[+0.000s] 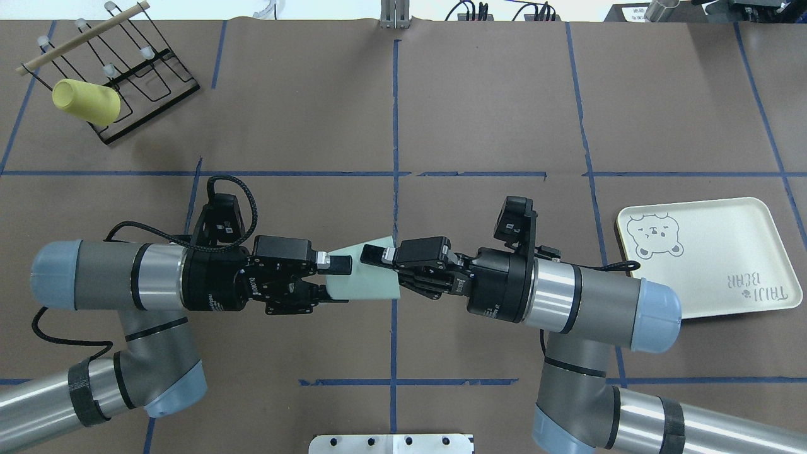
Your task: Left arm grabs green cup and hands to right arm on tray
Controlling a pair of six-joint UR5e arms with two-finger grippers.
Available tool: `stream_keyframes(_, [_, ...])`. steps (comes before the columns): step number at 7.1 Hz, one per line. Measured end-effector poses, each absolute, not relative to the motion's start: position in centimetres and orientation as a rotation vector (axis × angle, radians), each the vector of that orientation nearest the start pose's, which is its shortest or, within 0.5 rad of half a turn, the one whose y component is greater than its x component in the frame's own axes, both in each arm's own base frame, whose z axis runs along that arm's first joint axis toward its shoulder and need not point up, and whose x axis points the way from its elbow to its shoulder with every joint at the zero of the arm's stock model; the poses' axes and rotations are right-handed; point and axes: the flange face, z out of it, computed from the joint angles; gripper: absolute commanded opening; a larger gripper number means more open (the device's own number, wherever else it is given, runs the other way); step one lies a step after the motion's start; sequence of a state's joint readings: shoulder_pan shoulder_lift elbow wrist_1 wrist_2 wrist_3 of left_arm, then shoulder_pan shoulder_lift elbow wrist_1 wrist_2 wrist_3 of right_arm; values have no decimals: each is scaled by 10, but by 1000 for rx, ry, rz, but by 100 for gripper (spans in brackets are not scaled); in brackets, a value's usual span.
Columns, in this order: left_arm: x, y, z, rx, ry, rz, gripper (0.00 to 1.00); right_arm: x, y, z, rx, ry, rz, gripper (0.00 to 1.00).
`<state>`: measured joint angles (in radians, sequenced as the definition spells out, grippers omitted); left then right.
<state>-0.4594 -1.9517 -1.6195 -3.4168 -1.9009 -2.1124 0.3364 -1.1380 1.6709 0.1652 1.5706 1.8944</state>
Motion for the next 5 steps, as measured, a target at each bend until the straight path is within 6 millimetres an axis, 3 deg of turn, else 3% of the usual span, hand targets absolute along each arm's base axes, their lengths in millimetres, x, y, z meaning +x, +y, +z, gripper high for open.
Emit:
stream_keyframes(3, [417, -341, 258, -222, 2198, -229, 100, -453, -302, 209, 18, -2291, 347, 0])
stream_keyframes(5, [404, -381, 254, -177, 2134, -364, 100, -452, -306, 212, 29, -2271, 354, 0])
